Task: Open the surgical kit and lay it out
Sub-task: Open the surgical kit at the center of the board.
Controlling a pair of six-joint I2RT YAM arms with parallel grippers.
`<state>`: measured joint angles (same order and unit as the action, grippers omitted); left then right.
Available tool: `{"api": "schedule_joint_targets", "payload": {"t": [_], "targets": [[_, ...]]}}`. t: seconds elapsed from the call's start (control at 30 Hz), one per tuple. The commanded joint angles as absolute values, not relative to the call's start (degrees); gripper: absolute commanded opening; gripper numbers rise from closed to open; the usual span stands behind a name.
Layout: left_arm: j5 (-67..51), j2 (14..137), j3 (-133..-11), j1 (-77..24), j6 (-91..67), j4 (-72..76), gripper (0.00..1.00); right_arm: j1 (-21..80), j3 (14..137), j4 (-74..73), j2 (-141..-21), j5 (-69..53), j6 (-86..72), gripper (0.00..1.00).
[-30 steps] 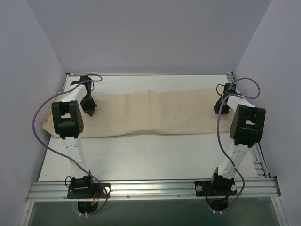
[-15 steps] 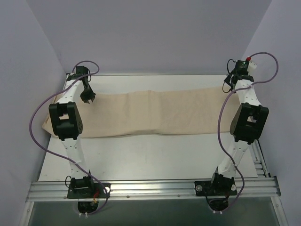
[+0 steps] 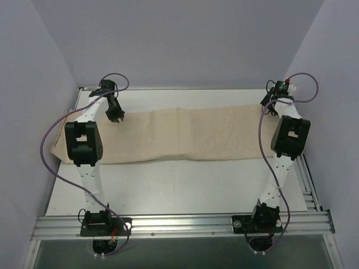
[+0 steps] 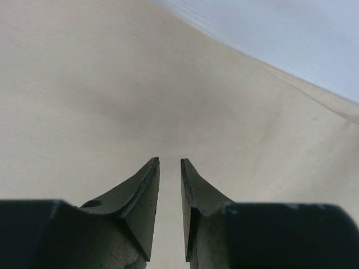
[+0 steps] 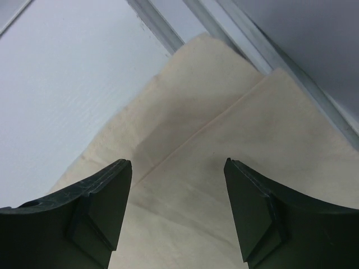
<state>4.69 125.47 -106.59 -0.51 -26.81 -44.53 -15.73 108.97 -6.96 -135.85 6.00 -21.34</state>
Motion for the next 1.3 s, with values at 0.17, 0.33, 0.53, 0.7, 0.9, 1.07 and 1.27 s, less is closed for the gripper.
{"api": "schedule_joint_targets", "payload": {"t": [0.17,0.33,0.53,0.7,0.9,1.07,1.27], "targets": [[2.4,123.9,-104.2,-2.6,-27.5,-41.8,0.32,-17.6,115.5,-5.9,-136.1,10.0,-16.8,0.68],[2.9,123.5,-104.0,-2.3,-27.2,-43.0,0.33,-18.9,121.1,-7.8,-141.1,7.7,-17.1,0.68],[1.8,123.0,-103.9,-2.4,-28.1,-42.8,0.33,-18.8,127.5,-10.2,-146.9,6.1,-16.0,0.66],[1.9,123.2,-104.0,-2.3,-28.4,-42.7,0.34,-18.5,128.1,-9.1,-148.4,4.2,-15.8,0.61],[2.5,123.5,-104.3,-2.3,-28.4,-43.5,0.34,-18.1,128.0,-9.2,-148.4,4.8,-16.8,0.44],[2.7,123.3,-104.7,-2.2,-28.5,-43.9,0.35,-18.0,126.2,-7.9,-146.3,6.7,-16.5,0.21],[2.8,123.0,-104.4,-2.3,-28.3,-44.2,0.35,-18.1,126.6,-8.1,-145.0,7.3,-15.7,0.00]]}}
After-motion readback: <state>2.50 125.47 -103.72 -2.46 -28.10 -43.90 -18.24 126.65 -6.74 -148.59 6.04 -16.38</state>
